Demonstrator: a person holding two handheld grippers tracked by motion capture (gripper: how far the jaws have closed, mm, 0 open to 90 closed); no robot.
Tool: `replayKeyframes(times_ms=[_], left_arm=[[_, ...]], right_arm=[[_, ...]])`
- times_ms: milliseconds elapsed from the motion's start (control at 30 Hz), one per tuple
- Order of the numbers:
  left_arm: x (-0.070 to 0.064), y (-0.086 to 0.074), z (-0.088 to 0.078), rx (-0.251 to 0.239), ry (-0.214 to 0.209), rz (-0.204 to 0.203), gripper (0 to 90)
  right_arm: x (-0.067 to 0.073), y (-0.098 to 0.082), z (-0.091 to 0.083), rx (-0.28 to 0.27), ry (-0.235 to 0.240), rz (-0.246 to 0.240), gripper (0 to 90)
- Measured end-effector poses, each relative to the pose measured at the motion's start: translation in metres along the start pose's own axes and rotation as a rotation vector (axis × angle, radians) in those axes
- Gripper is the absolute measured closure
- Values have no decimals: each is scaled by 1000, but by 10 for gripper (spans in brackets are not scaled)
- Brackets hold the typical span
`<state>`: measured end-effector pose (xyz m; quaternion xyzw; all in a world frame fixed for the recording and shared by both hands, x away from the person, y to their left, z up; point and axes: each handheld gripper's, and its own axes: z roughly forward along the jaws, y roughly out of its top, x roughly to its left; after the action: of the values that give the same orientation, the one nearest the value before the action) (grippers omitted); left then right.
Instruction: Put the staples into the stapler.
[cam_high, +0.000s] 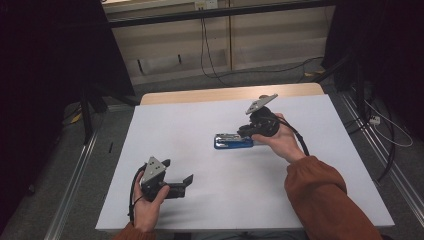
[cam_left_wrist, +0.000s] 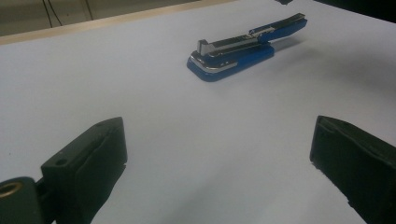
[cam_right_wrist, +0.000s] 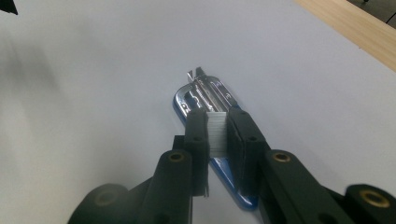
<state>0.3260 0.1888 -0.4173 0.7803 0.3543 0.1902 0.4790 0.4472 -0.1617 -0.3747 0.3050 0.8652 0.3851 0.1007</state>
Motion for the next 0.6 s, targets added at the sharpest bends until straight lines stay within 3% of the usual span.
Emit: replayKeyframes(times_ms=[600], left_arm=[[1, -1, 1, 3, -4, -3, 41]], right_arm=[[-3, 17, 16, 52, 10, -38, 792]])
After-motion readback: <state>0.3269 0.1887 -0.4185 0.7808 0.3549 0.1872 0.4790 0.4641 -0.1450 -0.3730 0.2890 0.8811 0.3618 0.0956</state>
